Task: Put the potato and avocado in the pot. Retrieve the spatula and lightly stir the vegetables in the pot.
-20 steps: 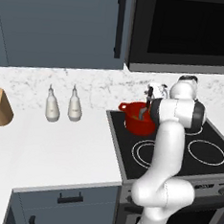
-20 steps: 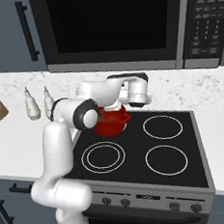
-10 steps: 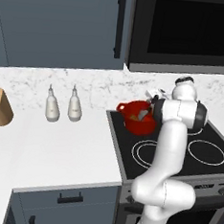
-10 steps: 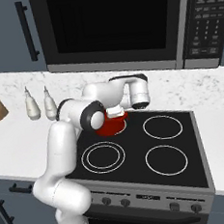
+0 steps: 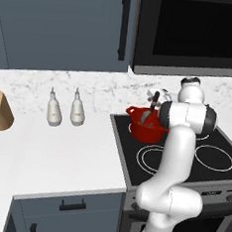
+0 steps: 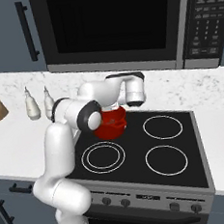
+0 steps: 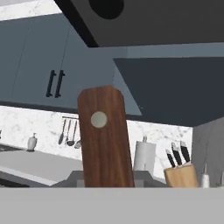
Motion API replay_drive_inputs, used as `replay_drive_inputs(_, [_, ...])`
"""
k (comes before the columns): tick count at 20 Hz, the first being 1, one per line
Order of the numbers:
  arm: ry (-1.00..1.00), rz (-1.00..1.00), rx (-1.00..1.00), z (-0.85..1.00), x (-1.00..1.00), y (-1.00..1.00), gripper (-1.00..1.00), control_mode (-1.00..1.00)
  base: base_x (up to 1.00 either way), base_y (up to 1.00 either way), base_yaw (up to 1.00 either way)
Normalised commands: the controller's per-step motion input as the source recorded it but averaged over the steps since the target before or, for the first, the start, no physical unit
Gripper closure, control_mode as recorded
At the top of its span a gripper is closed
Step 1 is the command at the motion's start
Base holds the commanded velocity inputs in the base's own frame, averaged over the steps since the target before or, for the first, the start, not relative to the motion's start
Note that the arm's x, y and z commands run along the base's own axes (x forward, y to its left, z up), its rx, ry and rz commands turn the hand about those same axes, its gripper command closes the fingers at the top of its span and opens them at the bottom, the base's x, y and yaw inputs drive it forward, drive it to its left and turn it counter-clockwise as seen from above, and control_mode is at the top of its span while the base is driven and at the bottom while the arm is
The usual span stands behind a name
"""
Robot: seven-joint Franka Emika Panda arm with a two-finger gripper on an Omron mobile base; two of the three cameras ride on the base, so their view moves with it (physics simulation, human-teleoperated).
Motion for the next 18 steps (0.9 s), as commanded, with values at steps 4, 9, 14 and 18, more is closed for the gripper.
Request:
replay_drive_inputs(4, [0.00,0.00,0.03,0.00,-0.08,-0.44,1.00,-1.00,0.00,0.00,0.00])
replay_drive_inputs(9, [0.08,0.00,0.00,-0.17,0.05,-0.03,1.00,-1.00,0.00,0.00,0.00])
replay_drive_inputs(14, [0.14,0.00,0.00,-0.13,0.21,0.00,1.00,-1.00,0.00,0.00,0.00])
replay_drive_inputs(18, [0.04,0.00,0.00,-0.01,0.37,0.00,1.00,-1.00,0.00,0.00,0.00])
